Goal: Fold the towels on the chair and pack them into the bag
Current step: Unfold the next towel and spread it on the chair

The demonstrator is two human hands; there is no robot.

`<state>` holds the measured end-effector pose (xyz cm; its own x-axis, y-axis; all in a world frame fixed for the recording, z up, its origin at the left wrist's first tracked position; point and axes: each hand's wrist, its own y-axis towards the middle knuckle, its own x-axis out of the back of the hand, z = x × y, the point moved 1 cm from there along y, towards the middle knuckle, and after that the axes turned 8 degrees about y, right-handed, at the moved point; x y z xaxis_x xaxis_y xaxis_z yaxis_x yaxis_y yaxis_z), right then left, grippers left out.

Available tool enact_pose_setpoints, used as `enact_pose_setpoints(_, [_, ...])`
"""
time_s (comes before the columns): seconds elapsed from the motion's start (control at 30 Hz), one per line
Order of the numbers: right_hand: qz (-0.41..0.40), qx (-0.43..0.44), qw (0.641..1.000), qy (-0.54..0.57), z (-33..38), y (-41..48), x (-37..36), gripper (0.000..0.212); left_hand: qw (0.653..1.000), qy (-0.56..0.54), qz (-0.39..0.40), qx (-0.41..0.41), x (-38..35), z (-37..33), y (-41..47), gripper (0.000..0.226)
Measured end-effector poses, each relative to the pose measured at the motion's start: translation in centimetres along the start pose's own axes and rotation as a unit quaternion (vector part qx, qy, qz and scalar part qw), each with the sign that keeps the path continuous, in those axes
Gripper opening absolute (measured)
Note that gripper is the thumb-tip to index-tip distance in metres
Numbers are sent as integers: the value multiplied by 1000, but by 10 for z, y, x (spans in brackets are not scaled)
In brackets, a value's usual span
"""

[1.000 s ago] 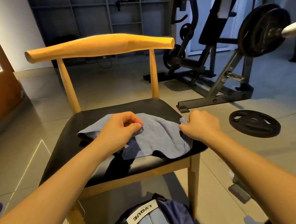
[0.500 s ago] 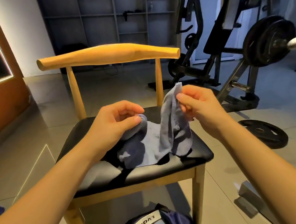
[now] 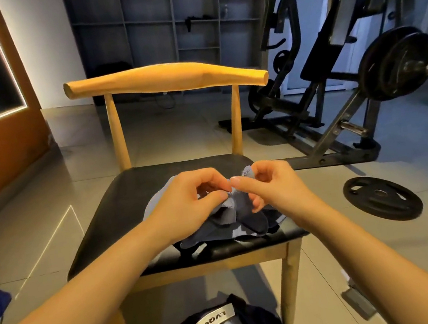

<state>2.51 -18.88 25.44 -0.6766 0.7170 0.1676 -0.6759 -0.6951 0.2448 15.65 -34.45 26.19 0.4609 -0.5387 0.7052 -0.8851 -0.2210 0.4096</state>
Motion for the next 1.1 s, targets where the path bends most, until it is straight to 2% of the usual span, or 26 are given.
enact_pose_setpoints(0.1, [-75, 51, 991, -94, -5, -1, -3, 41, 1000, -18, 4, -10, -4, -3, -1, 15])
enact_pose_setpoints(0.2, [-98, 61, 982, -150, -12, -1, 3, 30, 1000, -13, 10, -16, -6, -4, -1, 15])
enact_pose_setpoints(0.33, [-37, 52, 989, -136, -4, -11, 7, 17, 1000, 1, -1, -21, -6, -3, 1, 14])
enact_pose_setpoints(0.4, [0, 66, 990, -122, 1, -17, 7, 11, 999, 32, -12, -18, -4, 1, 2, 6])
enact_pose_setpoints(0.43, [3, 77, 990, -118, 2, -20, 7, 10, 999, 43, -12, -15, -2, 1, 2, 11])
enact_pose_setpoints(0.53, [-15, 95, 989, -108, 2, -25, 7, 16, 999, 26, -2, -18, 0, -2, 3, 18])
enact_pose_setpoints(0.63, [-3, 85, 993, -87, 5, -28, 7, 27, 999, 9, -1, -42, -3, -6, 5, 7])
enact_pose_setpoints(0.73, [20, 116, 981, -157, 4, -30, 7, 33, 998, -23, 0, -58, -6, -12, 5, 12])
enact_pose_setpoints(0.8, [-6, 142, 972, -190, 2, -30, 6, 31, 996, -48, 10, -68, -6, -17, 5, 11])
enact_pose_setpoints(0.87, [-56, 161, 971, -168, 2, -31, 6, 20, 995, -72, 18, -68, -6, -19, 4, 10])
enact_pose_setpoints(0.93, [-82, 145, 980, -105, 4, -34, 5, 14, 994, -80, 21, -67, -7, -20, 4, 10])
enact_pose_setpoints(1.0, [-68, 108, 990, -51, 7, -37, 2, 13, 995, -75, 17, -70, -8, -21, 4, 10])
enact_pose_setpoints(1.1, [-26, 72, 997, -27, 7, -39, 0, 20, 995, -61, -3, -72, -9, -19, 4, 7])
